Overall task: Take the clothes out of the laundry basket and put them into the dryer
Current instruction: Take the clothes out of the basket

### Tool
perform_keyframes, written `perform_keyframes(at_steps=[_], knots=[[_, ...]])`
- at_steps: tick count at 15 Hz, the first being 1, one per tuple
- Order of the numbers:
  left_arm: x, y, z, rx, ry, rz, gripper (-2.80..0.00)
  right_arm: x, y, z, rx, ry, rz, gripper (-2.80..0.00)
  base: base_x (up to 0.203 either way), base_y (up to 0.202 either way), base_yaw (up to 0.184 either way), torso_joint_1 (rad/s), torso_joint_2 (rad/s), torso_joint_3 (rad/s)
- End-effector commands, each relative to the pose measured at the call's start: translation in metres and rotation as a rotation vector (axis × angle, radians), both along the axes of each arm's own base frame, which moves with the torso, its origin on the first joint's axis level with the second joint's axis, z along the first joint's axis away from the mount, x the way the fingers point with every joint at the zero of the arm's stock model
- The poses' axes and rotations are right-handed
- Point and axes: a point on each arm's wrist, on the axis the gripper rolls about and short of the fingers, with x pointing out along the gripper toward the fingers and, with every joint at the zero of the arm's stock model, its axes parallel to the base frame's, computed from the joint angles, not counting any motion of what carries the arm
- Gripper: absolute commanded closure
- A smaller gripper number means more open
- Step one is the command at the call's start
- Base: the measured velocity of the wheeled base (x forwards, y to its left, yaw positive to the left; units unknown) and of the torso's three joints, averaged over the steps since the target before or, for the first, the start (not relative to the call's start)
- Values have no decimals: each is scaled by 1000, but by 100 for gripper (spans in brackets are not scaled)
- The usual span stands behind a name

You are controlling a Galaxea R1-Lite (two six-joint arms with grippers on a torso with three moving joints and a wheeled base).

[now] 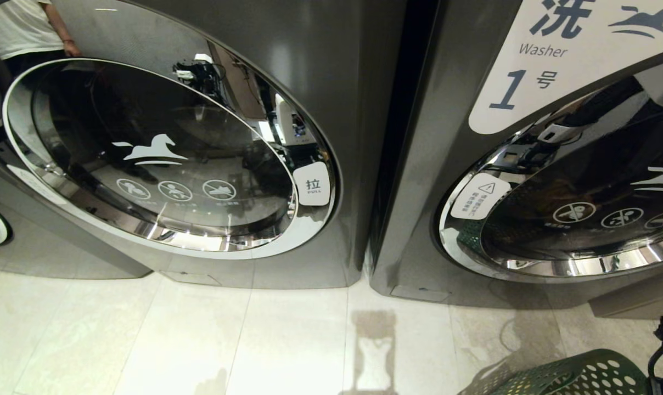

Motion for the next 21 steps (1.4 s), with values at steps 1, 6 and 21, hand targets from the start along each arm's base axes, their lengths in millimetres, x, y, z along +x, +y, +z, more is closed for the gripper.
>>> perform_keyframes(at_steps=[1, 6, 21], knots=[[0, 0, 0, -1, 0, -1, 0, 2, -15, -29, 67, 125, 45, 0, 0, 0, 0, 0, 0, 0], [0, 0, 0, -1, 2, 0, 0, 10, -33, -60, 162, 205, 184, 0, 0, 0, 0, 0, 0, 0], [0, 0, 0, -1, 1, 1, 0, 5, -54, -102, 254, 319, 296, -280, 0, 0, 0, 0, 0, 0]])
